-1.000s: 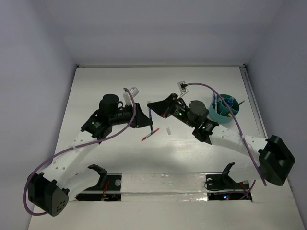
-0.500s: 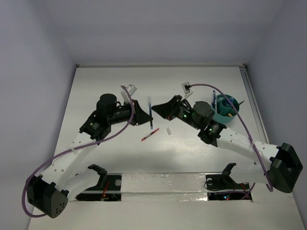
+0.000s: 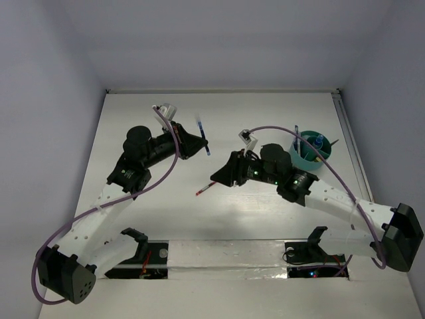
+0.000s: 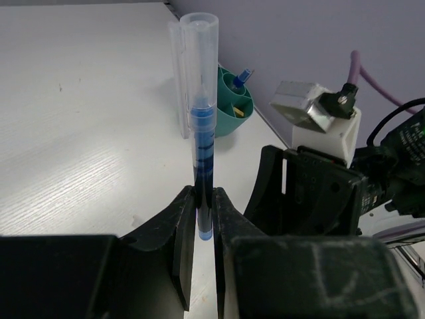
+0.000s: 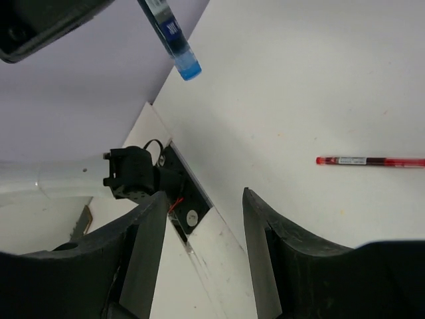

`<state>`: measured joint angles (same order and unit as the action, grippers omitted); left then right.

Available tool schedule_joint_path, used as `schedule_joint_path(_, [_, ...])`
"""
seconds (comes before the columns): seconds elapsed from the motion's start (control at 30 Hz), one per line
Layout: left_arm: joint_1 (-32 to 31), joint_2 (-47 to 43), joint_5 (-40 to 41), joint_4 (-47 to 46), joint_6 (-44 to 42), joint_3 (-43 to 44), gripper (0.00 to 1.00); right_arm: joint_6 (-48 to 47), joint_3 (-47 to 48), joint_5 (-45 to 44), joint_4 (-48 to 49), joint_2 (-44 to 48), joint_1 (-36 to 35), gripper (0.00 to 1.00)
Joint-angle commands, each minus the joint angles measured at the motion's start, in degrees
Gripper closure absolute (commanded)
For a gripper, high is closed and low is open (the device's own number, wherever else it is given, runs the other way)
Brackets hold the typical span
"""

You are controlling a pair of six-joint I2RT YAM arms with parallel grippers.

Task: Sort the stationery into containers
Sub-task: Close the pen cap on the pen, then place the pen in the storage box.

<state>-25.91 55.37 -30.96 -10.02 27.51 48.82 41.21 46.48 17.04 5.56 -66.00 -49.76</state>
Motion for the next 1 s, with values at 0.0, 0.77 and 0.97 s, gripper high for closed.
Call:
schedule_joint_path(0.0, [-0.3,-1.0,-1.5,-1.5,-2.2,0.8,1.00,-6.4,6.5,1.7,-5.3,3.0,2.1,0.45])
schedule_joint_path(0.77, [-1.9,1.6,-8.9,-0.3,-6.5,-0.2,1.00,-19.3,32.5,9.5,-13.7,-12.1,7.7,0.52])
schedule_joint_path(0.97, [-1.9,1.5,-8.8,-0.5,-6.3,-0.3,1.00,-18.1,32.4,10.0,-12.3,-13.5,7.7,0.68])
